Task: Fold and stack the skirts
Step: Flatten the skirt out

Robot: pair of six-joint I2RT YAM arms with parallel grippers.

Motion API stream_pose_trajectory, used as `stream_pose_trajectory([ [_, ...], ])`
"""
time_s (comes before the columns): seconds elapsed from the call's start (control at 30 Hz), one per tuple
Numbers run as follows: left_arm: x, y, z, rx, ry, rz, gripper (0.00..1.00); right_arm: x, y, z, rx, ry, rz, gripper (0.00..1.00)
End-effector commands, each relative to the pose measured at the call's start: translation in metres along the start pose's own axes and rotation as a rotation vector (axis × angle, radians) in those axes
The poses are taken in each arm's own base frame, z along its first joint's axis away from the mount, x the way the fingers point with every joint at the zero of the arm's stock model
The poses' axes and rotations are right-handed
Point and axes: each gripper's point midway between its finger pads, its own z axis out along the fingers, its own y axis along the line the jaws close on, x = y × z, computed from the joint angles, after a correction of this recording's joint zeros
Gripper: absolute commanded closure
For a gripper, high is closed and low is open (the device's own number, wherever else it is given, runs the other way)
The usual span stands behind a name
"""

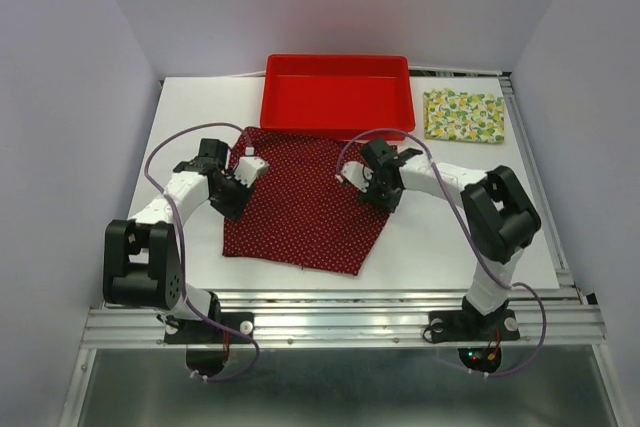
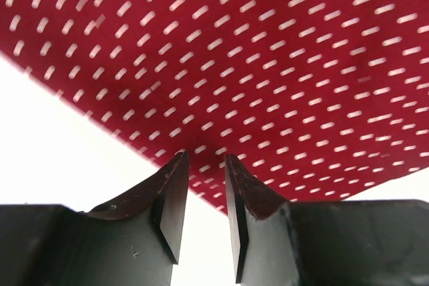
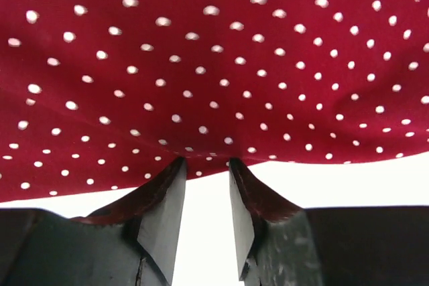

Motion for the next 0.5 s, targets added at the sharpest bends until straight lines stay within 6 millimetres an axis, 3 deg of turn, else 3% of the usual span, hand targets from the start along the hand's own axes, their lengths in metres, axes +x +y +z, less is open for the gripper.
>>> stream_pose_trajectory([
  [0.0, 0.008, 0.001, -0.002, -0.014, 0.005, -0.027, 0.60, 0.078, 0.093, -0.002, -0.253, 0.217, -0.150, 0.63],
  [0.07, 0.009, 0.002, -0.001, -0.018, 0.011, -0.029, 0.60, 0.075, 0.132, -0.021, -0.336, 0.203, -0.224, 0.63],
  [0.1, 0.009, 0.002, -0.001, -0.016, 0.011, -0.022, 0.59, 0.074, 0.147, -0.041, -0.393, 0.203, -0.238, 0.63],
  [0.17, 0.008, 0.005, 0.003, -0.013, 0.022, -0.020, 0.59, 0.053, 0.184, -0.066, -0.552, 0.135, -0.229, 0.63],
  [0.23, 0.000, 0.010, 0.004, -0.013, 0.016, -0.017, 0.59, 0.013, 0.196, -0.097, -0.635, 0.032, -0.191, 0.61],
  [0.3, -0.005, 0.010, 0.009, 0.011, 0.023, -0.022, 0.59, -0.018, 0.183, -0.105, -0.588, -0.044, -0.143, 0.61],
  [0.33, -0.013, 0.009, 0.010, 0.034, 0.014, -0.020, 0.59, -0.042, 0.158, -0.108, -0.513, -0.112, -0.102, 0.60],
  [0.4, -0.023, 0.011, 0.012, 0.040, 0.005, -0.013, 0.60, -0.055, 0.124, -0.108, -0.440, -0.167, -0.038, 0.60],
  [0.43, -0.026, 0.011, 0.014, 0.040, 0.005, -0.007, 0.62, -0.055, 0.092, -0.103, -0.398, -0.179, 0.033, 0.60],
  [0.47, -0.027, 0.008, 0.022, 0.051, 0.023, 0.008, 0.64, -0.052, 0.078, -0.100, -0.382, -0.177, 0.062, 0.60],
])
